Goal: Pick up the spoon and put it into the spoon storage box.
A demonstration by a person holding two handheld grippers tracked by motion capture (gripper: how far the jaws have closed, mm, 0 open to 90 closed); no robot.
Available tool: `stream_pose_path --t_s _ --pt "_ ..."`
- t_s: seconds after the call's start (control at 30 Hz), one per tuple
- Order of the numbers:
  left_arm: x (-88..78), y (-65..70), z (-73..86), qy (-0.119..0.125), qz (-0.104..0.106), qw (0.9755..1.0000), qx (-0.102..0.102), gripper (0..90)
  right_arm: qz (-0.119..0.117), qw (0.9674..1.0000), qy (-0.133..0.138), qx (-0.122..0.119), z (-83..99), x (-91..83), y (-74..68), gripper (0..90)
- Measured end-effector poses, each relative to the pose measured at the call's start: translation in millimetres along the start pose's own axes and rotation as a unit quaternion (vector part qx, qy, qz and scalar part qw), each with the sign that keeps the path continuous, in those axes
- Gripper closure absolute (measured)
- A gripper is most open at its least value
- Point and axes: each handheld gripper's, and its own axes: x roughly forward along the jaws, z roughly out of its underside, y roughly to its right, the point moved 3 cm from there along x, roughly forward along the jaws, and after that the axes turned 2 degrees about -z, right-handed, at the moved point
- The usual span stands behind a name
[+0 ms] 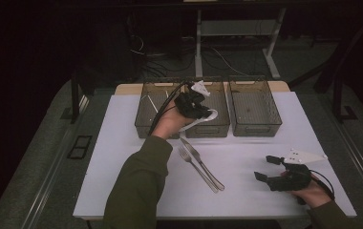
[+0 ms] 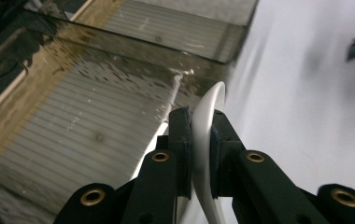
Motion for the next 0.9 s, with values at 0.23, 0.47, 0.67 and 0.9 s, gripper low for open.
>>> stream_pose_path --t_s 0.23,0.47,0.67,0.9 --pt "19.9 -13.5 -11.7 -0.003 -0.011 0.9999 0.008 80.7 -0.003 1.0000 0.001 0.002 -0.3 0.1 -1.0 18.8" --pt "47.3 -22.0 -9.4 -0.021 -0.015 0.9996 0.010 80.7 -0.003 1.0000 0.001 -0.001 -0.4 0.0 -1.3 18.8" --pt "61.4 -22.8 -4.6 -0.040 -0.015 0.9991 0.007 80.5 -0.006 1.0000 0.002 -0.002 -0.6 0.3 -1.6 18.8" --pt "67.8 -25.4 3.0 -0.049 -0.009 0.9986 -0.019 71.3 -0.005 1.0000 0.002 -0.002 -0.6 0.1 -1.9 18.8"
